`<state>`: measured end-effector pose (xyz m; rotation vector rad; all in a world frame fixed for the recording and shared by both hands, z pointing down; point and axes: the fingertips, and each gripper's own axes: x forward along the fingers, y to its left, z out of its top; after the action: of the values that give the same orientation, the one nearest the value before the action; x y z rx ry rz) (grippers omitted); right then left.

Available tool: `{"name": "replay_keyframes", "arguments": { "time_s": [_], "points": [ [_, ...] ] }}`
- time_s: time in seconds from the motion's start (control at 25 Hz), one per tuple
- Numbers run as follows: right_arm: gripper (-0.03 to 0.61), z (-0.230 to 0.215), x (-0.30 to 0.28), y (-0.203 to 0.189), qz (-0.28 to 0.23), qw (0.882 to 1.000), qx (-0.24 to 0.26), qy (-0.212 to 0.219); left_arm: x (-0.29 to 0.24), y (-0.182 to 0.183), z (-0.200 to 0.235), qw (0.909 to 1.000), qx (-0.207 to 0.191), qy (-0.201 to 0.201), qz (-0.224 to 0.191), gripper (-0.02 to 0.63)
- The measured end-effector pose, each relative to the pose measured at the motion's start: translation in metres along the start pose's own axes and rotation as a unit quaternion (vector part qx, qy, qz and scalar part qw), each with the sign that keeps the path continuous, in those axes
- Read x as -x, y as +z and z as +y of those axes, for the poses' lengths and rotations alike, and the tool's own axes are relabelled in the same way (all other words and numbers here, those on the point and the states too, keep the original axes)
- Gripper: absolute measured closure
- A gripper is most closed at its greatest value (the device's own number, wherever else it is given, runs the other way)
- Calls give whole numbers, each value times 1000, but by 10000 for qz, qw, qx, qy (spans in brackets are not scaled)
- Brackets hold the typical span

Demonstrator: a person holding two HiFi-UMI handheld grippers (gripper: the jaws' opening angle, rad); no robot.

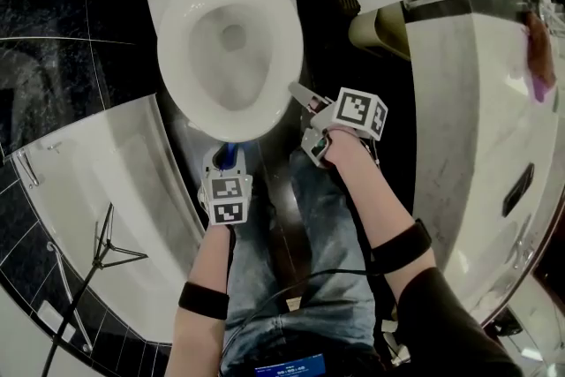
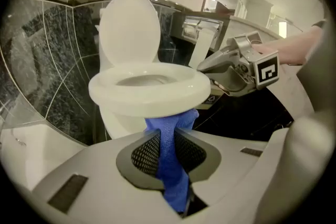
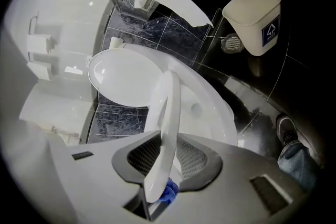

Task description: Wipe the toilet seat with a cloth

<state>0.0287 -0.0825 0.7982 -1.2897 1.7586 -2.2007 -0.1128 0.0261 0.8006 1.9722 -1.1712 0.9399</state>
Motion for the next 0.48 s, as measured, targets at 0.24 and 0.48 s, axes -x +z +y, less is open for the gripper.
{"name": "replay_keyframes", "arguments": {
  "time_s": [0.24,0.48],
  "points": [
    [465,16,5,4,34,9999,79,81,7,37,6,9992,316,123,-218,551],
    [440,55,20,19,72,9951,983,85,33,75,14,9974,501,302,-423,552]
  ]
}}
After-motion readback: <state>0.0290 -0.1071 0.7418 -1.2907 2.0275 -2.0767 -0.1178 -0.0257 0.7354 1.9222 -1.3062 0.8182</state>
